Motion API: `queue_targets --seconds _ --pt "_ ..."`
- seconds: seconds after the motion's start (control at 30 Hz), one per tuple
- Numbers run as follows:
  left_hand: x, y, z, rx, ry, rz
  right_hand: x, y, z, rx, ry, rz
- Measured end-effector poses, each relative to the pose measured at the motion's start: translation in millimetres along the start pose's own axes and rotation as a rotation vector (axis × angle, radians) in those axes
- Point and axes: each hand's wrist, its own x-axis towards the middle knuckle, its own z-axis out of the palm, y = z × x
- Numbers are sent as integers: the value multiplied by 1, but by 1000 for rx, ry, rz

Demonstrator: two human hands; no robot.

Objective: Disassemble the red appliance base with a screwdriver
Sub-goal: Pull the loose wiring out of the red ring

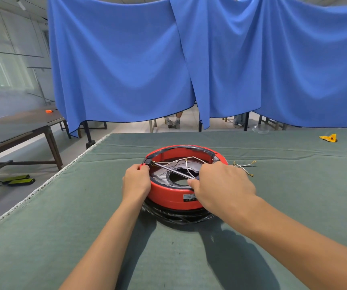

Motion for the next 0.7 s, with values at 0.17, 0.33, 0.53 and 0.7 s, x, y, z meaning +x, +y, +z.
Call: queue_targets --seconds 0.17,0.33,0.53,0.7 --pt "-7 4 3 86 58 -17 -4 -9 -9 17 -16 5" --pt "-16 10 10 161 100 -74 -10 -18 -14 14 -52 26" --pt "-17 11 11 163 105 -103 -13 -25 -19 31 -84 49" --pt "-21 12 11 169 111 -113 -12 -28 -20 33 -105 53"
